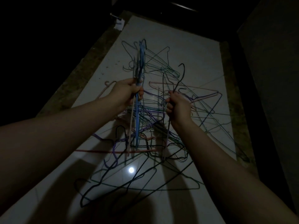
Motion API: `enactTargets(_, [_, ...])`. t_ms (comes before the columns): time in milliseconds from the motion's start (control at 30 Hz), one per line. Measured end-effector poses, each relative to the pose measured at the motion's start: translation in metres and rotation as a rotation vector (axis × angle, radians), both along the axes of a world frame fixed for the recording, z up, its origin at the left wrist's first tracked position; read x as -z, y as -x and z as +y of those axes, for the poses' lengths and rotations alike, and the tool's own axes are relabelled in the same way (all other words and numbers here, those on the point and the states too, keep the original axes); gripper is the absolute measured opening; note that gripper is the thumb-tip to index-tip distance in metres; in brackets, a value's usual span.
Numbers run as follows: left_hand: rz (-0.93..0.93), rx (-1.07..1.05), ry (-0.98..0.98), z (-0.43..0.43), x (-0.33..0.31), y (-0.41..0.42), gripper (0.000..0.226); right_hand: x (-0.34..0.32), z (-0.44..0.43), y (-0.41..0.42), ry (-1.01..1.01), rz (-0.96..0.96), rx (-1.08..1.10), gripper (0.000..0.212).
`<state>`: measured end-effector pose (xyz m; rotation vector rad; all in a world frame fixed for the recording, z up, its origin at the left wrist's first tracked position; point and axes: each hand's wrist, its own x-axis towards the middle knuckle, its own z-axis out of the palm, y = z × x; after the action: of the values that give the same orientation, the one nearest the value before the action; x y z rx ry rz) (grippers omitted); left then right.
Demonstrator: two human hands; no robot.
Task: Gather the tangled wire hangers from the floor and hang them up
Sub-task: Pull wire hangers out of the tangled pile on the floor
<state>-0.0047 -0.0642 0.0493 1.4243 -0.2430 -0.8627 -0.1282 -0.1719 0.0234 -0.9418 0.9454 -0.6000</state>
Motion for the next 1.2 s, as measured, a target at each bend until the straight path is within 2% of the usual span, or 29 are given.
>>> enactTargets(100, [0.008,0.074,-0.043,-0.006,0.002,0.013,0.038,-0.002,0.017,-0.004,0.061,0.08,-0.081,0.032])
enactTargets(233, [-0.021,0.129,-0.128,-0.014,0.012,0.034,0.047,-0.005,0.031,-0.003,0.264,0.153,-0.166,0.015])
enactTargets(333, [-0.095,0.186,-0.154,-0.017,0.015,0.044,0.035,-0.002,0.03,0.001,0.334,0.172,-0.121,0.022])
enactTargets(500, [-0.141,0.287,-0.156,-0.023,0.016,0.055,0.037,0.01,0.027,0.005,0.419,0.158,-0.101,0.021])
enactTargets(667, [-0.119,0.29,-0.149,-0.032,0.014,0.061,0.038,0.02,0.016,0.014,0.466,0.235,-0.188,0.039])
enactTargets(733, [-0.1,0.288,-0.139,-0.032,0.011,0.064,0.026,0.017,0.008,0.025,0.458,0.234,-0.204,0.038])
enactTargets(800, [-0.04,0.319,-0.118,-0.033,0.011,0.067,0.023,0.022,-0.004,0.037,0.408,0.238,-0.18,0.032])
enactTargets(867, [0.026,0.348,-0.099,-0.032,0.012,0.071,0.022,0.034,-0.016,0.052,0.415,0.329,-0.105,0.032])
enactTargets(967, [-0.002,0.363,-0.136,-0.03,0.02,0.07,0.03,0.065,-0.033,0.079,0.46,0.528,-0.028,0.033])
enactTargets(1067, [-0.027,0.357,-0.155,-0.031,0.022,0.071,0.026,0.093,-0.047,0.112,0.475,0.73,0.046,0.033])
enactTargets(1200, [-0.021,0.326,-0.158,-0.036,0.022,0.076,0.025,0.109,-0.058,0.135,0.514,0.893,0.004,0.038])
